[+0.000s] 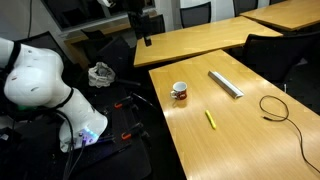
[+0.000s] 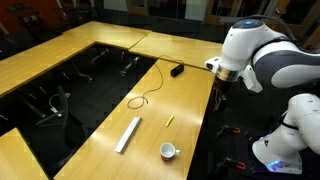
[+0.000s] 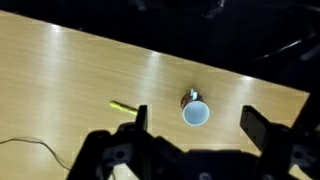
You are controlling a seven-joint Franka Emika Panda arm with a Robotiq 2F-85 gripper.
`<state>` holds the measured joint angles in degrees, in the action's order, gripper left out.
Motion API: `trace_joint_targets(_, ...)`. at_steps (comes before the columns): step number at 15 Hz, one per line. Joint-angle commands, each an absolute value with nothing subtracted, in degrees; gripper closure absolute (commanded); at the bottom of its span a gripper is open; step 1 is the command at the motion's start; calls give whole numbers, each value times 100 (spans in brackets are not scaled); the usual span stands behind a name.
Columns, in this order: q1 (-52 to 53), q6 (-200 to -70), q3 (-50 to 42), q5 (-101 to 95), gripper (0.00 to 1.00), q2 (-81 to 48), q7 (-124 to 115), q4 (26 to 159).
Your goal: Put the marker in the cup
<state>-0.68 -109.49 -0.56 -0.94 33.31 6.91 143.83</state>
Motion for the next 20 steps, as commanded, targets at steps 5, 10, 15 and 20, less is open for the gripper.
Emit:
trace_joint_targets(5, 60, -12513, -866, -644, 0, 1569, 3380, 14194)
trace_joint_targets(10, -47, -13905, -888, -747, 0, 517, 4673, 14158)
trace_joint_targets(15, -148, -14063, -792, -643, 0, 415, 4595, 14139)
trace_joint_targets(20, -129, -13932, -818, -383, 0, -66, 5118, 13830)
